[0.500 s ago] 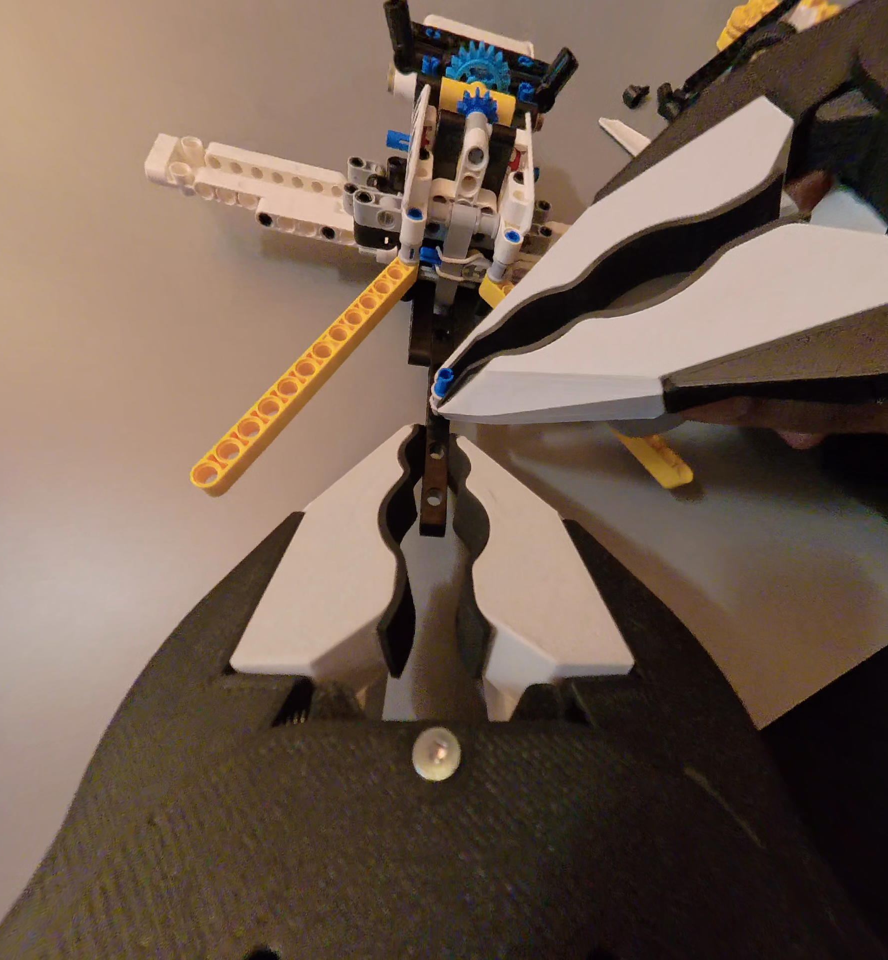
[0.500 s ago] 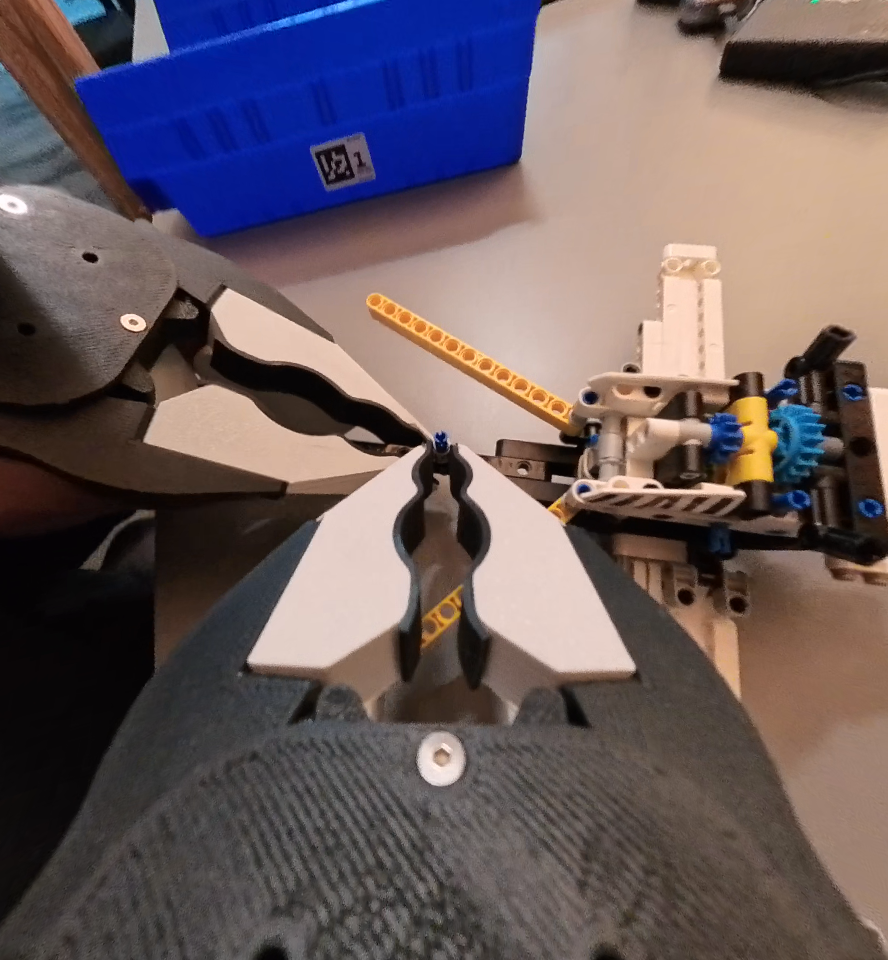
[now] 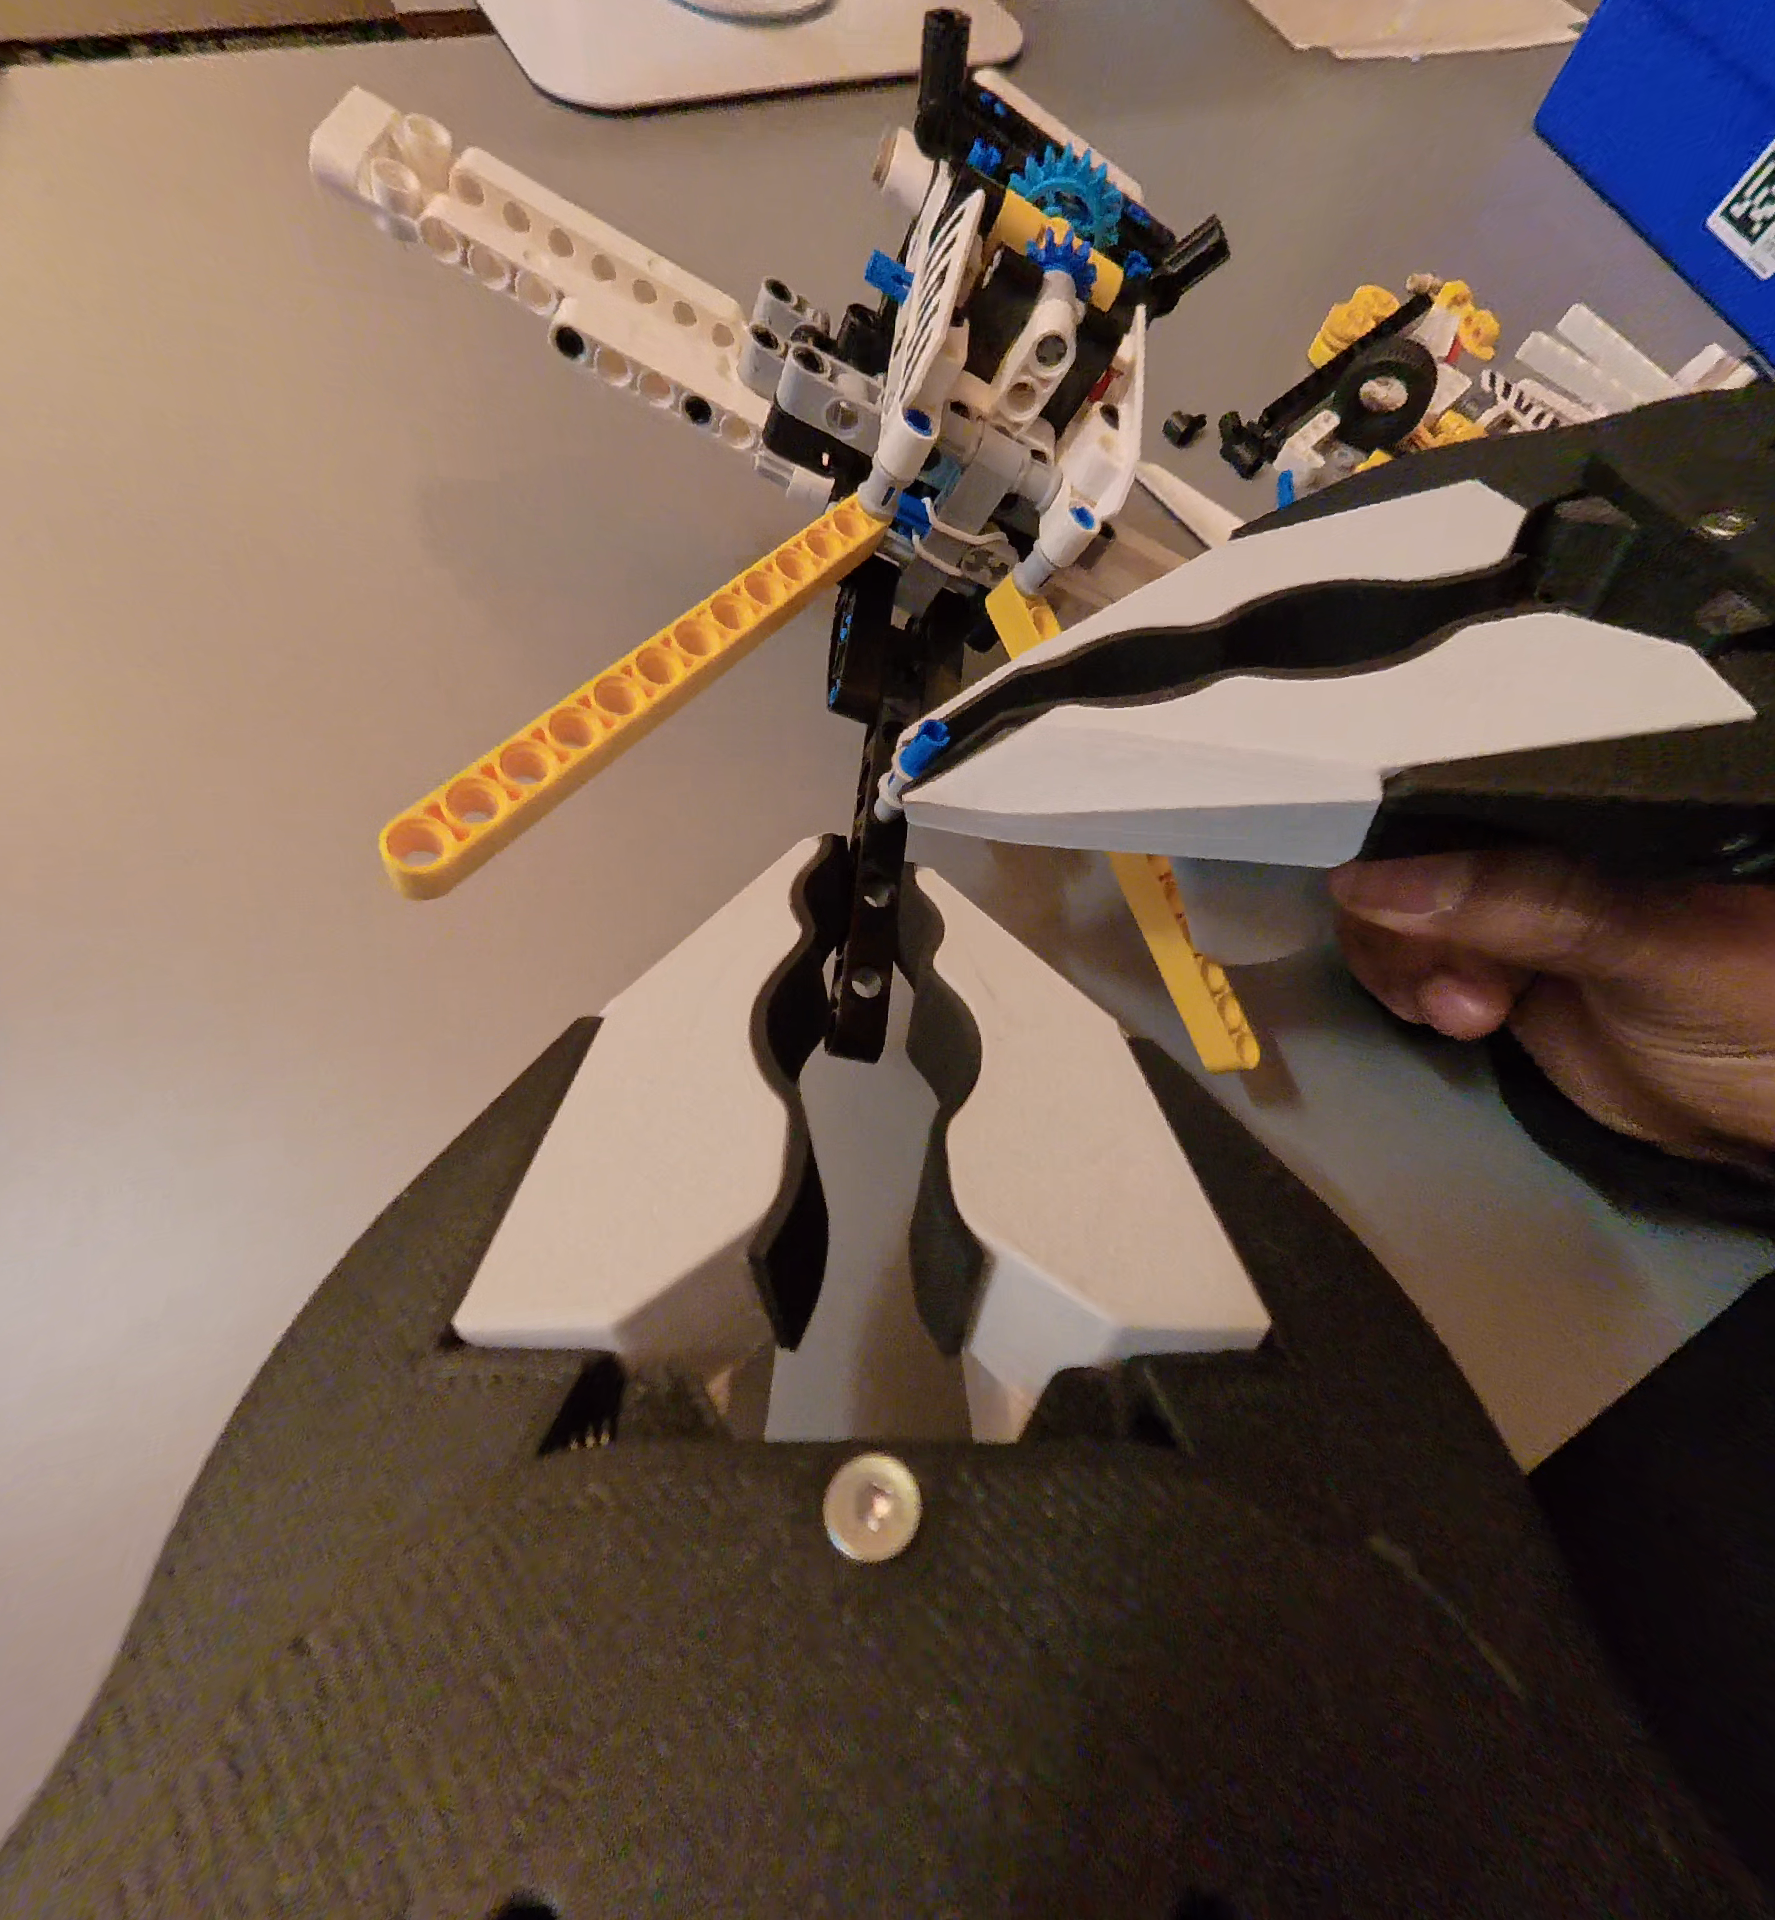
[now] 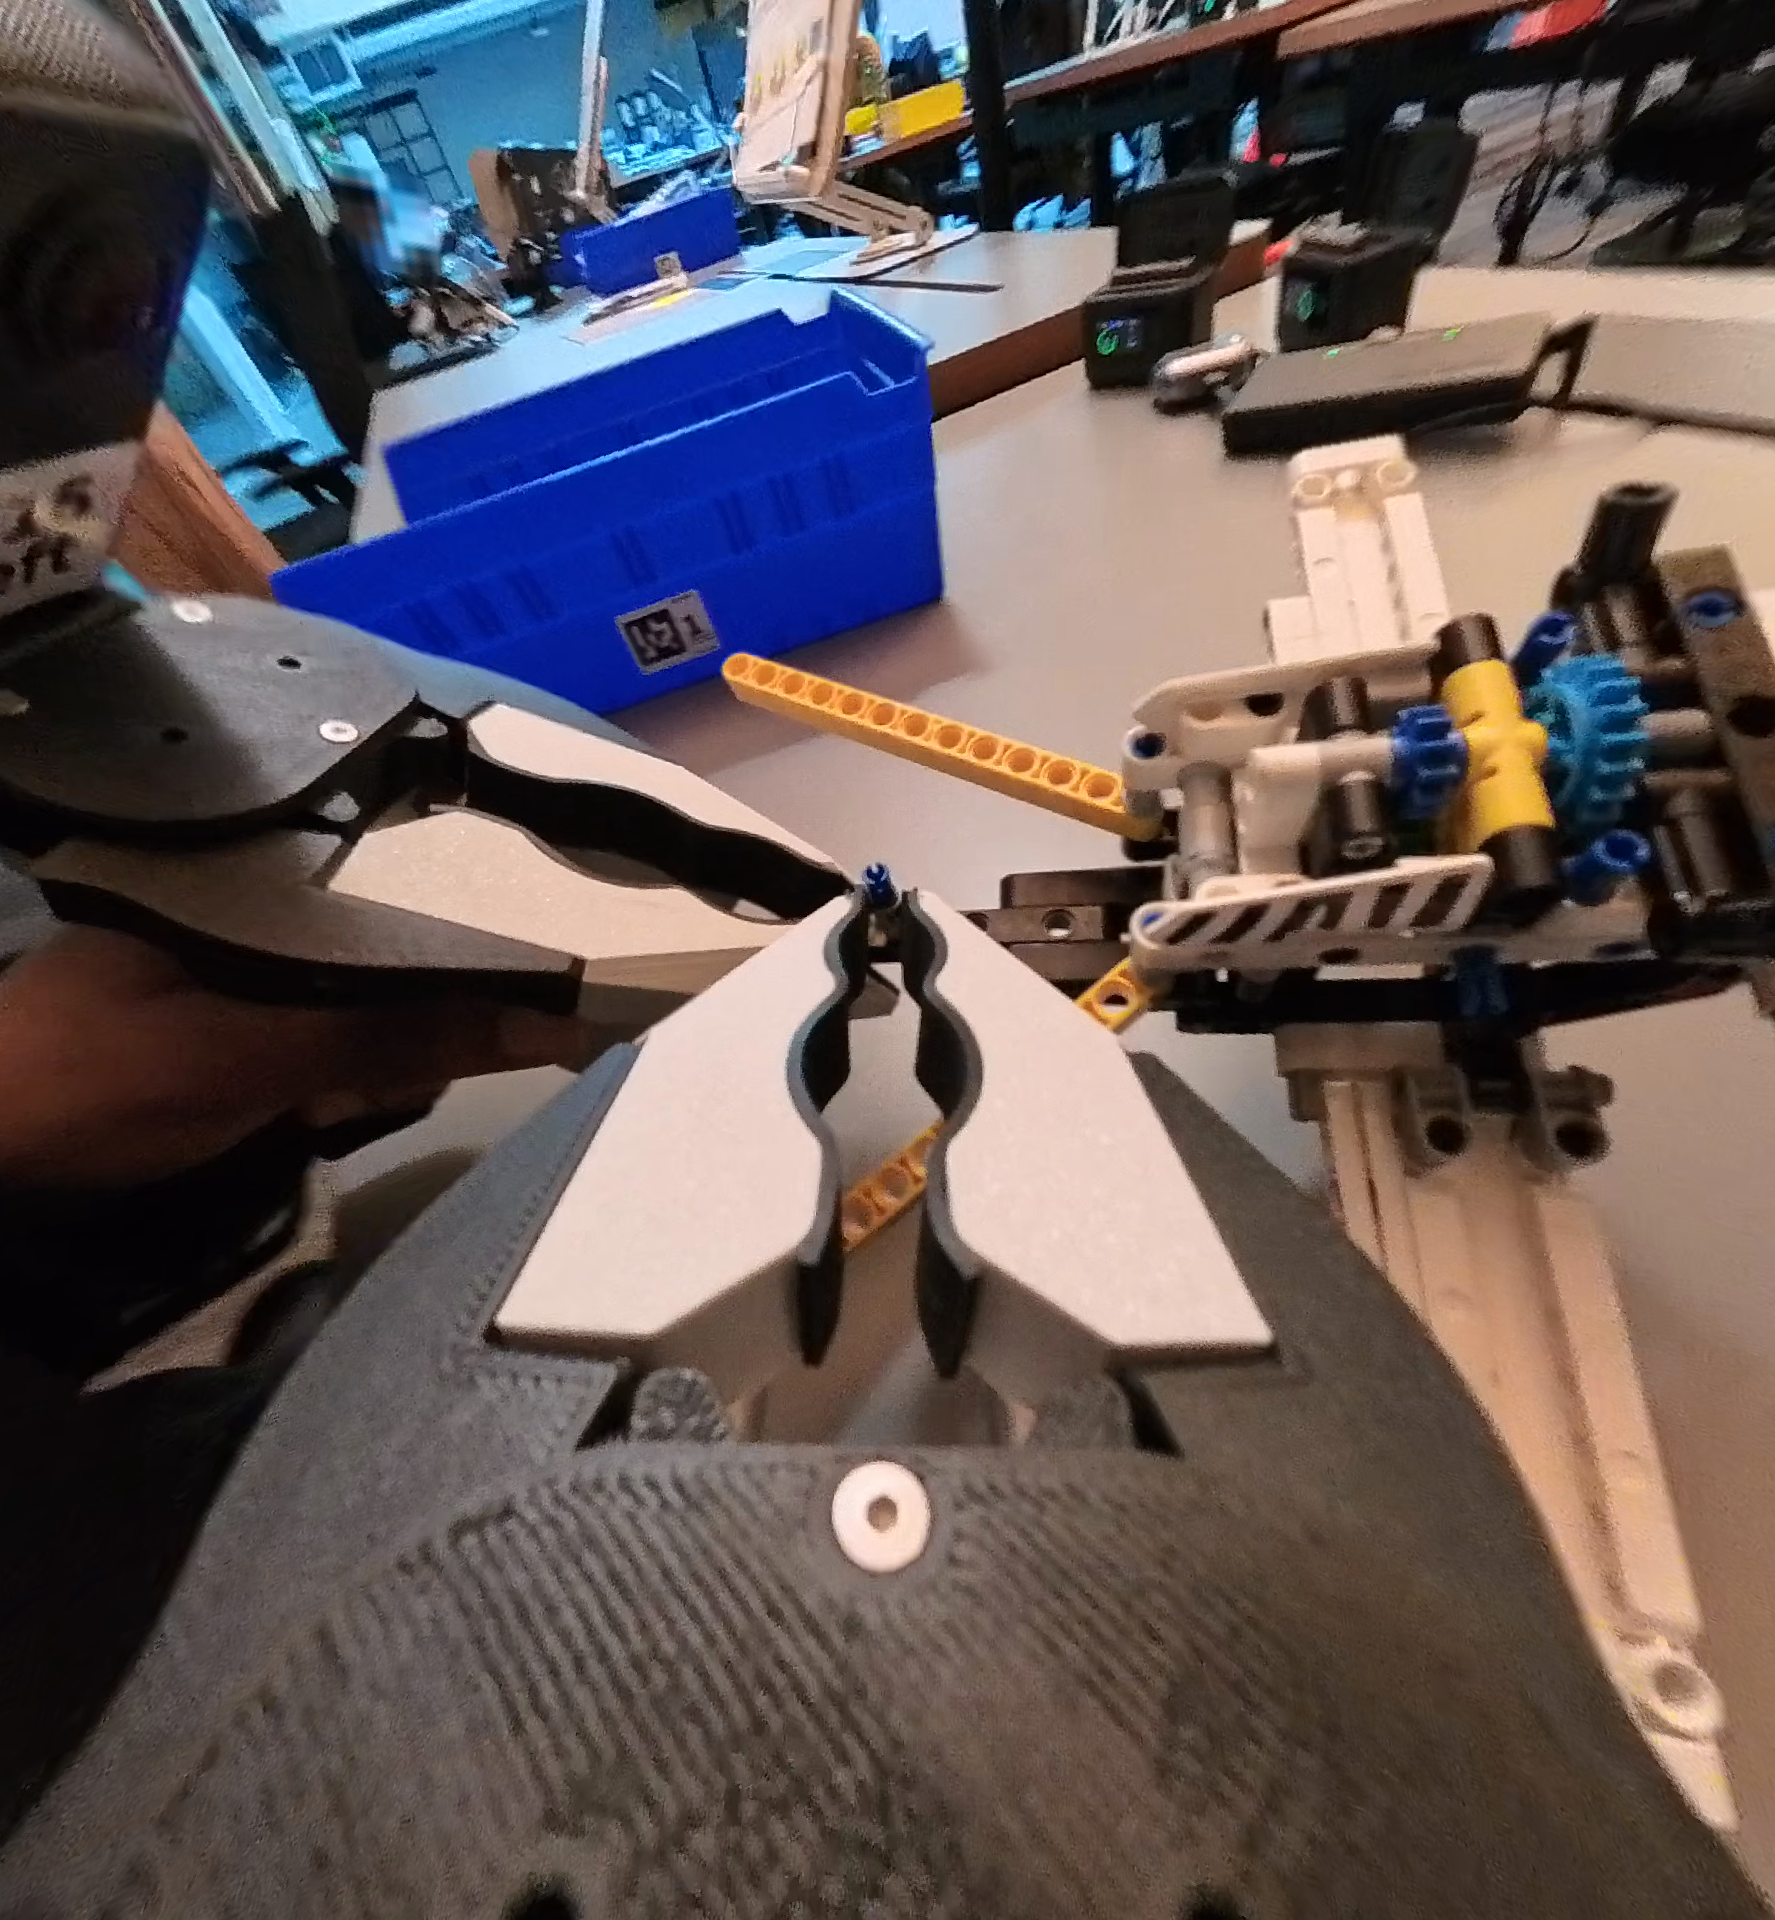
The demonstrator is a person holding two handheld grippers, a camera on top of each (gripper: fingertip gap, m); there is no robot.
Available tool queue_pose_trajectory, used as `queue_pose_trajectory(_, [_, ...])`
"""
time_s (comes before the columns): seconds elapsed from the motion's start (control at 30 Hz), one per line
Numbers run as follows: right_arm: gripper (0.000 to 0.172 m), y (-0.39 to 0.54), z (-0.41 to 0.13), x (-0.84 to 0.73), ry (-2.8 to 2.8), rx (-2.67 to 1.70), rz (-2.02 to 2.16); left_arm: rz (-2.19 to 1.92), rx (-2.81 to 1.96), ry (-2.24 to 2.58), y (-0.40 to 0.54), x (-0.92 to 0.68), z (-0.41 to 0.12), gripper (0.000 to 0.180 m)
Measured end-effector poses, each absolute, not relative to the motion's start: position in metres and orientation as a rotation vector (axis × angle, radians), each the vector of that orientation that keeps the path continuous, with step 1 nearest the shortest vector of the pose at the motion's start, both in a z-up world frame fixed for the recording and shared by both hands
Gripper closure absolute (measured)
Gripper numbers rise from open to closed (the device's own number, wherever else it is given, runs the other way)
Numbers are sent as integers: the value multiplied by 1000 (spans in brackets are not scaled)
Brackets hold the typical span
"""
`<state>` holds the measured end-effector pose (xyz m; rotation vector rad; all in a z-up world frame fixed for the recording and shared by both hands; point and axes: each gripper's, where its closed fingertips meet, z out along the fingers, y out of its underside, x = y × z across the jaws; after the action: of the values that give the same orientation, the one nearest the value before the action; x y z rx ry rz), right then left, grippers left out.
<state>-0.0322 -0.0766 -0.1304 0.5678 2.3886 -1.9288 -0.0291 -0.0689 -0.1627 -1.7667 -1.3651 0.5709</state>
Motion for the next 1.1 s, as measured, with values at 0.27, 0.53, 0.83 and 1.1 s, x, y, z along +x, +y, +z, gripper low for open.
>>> queue_pose_trajectory(0.27, [170,-77,-130,-33,2585,458,-2020,526,-1725,-1388,-67,-32,-165,170])
queue_pose_trajectory(0.53, [168,-76,-144,-31,2755,282,-1908,449,-1747,-1390,-65,-27,-177,171])
queue_pose_trajectory(0.83, [150,-69,-137,-41,2752,349,-1827,495,-1818,-1362,-66,-28,-183,172])
queue_pose_trajectory(1.1, [146,-76,-160,-36,2703,363,-1497,430,-1723,-1361,-64,-30,-182,174])
